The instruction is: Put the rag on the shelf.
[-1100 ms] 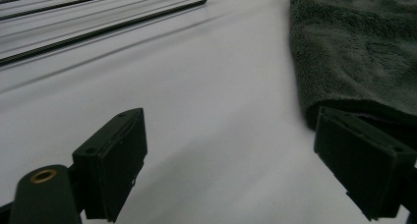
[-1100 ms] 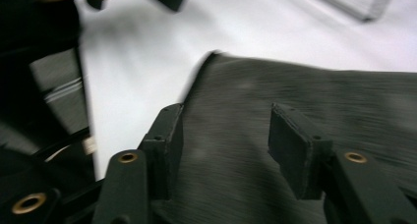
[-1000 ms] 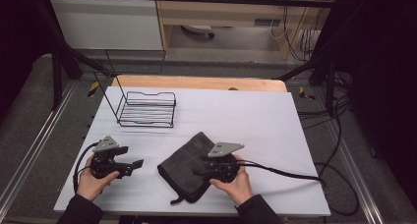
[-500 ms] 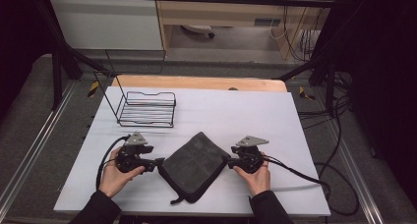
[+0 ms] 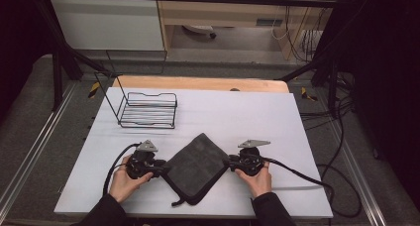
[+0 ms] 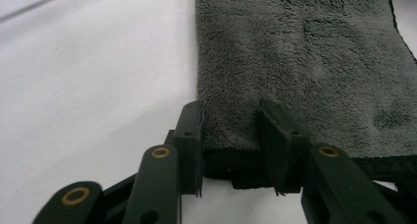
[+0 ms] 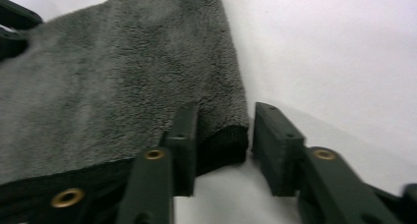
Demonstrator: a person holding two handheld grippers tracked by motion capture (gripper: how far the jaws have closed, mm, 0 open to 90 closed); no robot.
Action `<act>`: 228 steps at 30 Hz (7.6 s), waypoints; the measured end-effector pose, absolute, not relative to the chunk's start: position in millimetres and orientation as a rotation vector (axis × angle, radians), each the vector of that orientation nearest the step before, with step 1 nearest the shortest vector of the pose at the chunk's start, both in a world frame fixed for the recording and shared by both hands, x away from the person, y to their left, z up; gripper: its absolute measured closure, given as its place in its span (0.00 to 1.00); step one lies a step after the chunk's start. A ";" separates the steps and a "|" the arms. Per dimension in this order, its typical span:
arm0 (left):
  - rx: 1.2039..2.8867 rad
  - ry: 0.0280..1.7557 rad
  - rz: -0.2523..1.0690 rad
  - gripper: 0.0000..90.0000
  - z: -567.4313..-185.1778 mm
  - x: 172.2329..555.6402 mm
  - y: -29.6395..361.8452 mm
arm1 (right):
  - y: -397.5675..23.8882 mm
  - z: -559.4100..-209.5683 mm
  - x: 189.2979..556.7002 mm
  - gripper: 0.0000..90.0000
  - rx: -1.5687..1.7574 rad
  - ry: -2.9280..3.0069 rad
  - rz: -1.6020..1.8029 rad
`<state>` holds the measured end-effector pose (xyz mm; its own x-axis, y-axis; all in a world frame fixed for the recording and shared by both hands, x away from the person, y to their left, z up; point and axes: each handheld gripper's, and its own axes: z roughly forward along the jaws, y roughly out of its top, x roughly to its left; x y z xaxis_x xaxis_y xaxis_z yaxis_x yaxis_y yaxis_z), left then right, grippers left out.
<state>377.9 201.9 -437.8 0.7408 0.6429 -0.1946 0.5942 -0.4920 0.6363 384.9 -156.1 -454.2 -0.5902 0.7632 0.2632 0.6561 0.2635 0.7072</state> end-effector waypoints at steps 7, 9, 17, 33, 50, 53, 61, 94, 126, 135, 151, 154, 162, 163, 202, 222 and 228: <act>2.227 0.958 0.069 0.84 -436.4 374.6 199.0 | -155.6 -453.5 385.6 0.86 1.334 2.412 1.260; 2.222 0.965 0.070 0.87 -435.9 373.2 198.7 | -155.8 -452.8 386.4 0.88 1.325 2.412 1.265; 2.206 0.980 0.049 0.90 -434.7 364.7 201.9 | -149.1 -445.9 392.4 0.90 1.249 2.391 1.231; 2.177 0.989 0.057 0.90 -431.8 327.9 208.3 | -114.4 -437.8 418.9 0.90 1.095 2.416 1.211; 2.145 1.020 0.068 0.90 -433.0 307.0 205.2 | -86.0 -438.1 440.1 0.90 0.978 2.450 1.230; 2.143 1.022 0.061 0.90 -433.1 305.1 204.9 | -82.8 -437.0 442.1 0.90 0.955 2.456 1.237; 2.145 1.016 0.072 0.88 -433.8 305.8 206.2 | -79.4 -440.5 444.8 0.88 0.955 2.470 1.206; 2.082 1.036 0.282 0.11 -412.1 386.9 225.6 | -146.1 -435.2 385.6 0.04 1.105 2.385 1.351; 2.084 1.183 0.180 0.70 -442.1 449.1 197.4 | -149.5 -439.4 378.9 0.03 1.143 2.378 1.326; 2.093 1.176 0.184 0.81 -442.8 446.2 192.2 | -149.1 -436.8 384.8 0.02 1.170 2.352 1.360; 2.092 1.164 0.190 0.83 -444.2 445.2 192.3 | -104.7 -429.3 426.9 0.11 1.249 2.313 1.296; 2.090 1.161 0.202 0.83 -444.5 444.4 191.5 | -97.2 -435.6 435.5 0.17 1.270 2.309 1.291; 2.089 1.154 0.200 0.83 -445.0 444.6 192.6 | -82.7 -447.9 448.0 0.42 1.283 2.340 1.213; 2.089 1.153 0.200 0.83 -445.1 444.7 192.7 | -81.9 -448.5 448.8 0.44 1.289 2.347 1.209; 1.979 1.110 0.134 0.88 -428.6 438.6 210.6 | -85.9 -427.6 441.8 0.90 1.419 2.426 1.340; 1.847 0.973 0.274 0.88 -385.9 401.4 220.2 | -90.5 -395.2 404.2 0.90 1.157 2.238 1.554; 1.810 0.925 0.319 0.88 -369.7 392.2 221.8 | -91.5 -381.3 395.7 0.90 1.096 2.171 1.589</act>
